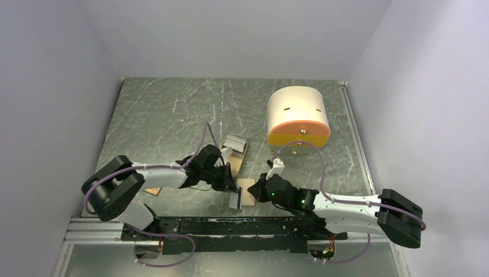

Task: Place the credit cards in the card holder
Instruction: Open the card holder at the center of the board.

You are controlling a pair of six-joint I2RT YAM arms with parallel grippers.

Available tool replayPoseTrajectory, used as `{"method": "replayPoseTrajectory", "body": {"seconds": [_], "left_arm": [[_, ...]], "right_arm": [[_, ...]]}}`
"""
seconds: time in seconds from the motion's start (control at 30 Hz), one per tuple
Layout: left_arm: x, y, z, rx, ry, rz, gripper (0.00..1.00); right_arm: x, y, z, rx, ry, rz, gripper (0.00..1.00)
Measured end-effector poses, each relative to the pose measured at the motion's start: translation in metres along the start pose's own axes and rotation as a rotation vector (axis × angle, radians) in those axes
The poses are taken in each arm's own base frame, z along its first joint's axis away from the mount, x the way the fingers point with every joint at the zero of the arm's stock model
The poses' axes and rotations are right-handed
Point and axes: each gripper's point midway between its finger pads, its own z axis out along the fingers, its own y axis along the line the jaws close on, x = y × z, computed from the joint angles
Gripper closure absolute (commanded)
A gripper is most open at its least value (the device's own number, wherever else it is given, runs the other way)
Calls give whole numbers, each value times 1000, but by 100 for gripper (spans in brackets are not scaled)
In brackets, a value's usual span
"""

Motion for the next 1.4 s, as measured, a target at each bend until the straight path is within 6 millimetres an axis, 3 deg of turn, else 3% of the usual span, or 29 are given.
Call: {"method": "replayPoseTrajectory", "body": {"seconds": [0.23, 0.5, 0.57, 0.73, 0.83, 1.0, 1.27, 1.4], "left_arm": [[7, 1, 20, -34, 44, 13, 91], [4, -2, 17, -71, 22, 28, 91], [0, -4, 9, -89, -2, 35, 91], [-26, -18, -33, -128, -148, 63, 91], [-49, -21, -62, -135, -254, 56, 91], [-73, -3, -101, -189, -371, 8, 91], [-74, 4, -119, -211, -397, 11, 91], [-72, -5, -116, -156, -379, 20, 91]], "right_arm": [[0, 1, -2, -38, -17, 34, 100], [-17, 8, -18, -71, -50, 45, 100], [-30, 20, -27, -113, -76, 53, 100], [-57, 56, -42, -220, -108, 76, 100], [-51, 64, -40, -252, -74, 72, 100], [-34, 69, -31, -273, 7, 58, 100], [-34, 90, -34, -366, 33, 80, 100], [-40, 83, -33, -331, 16, 116, 100]]}}
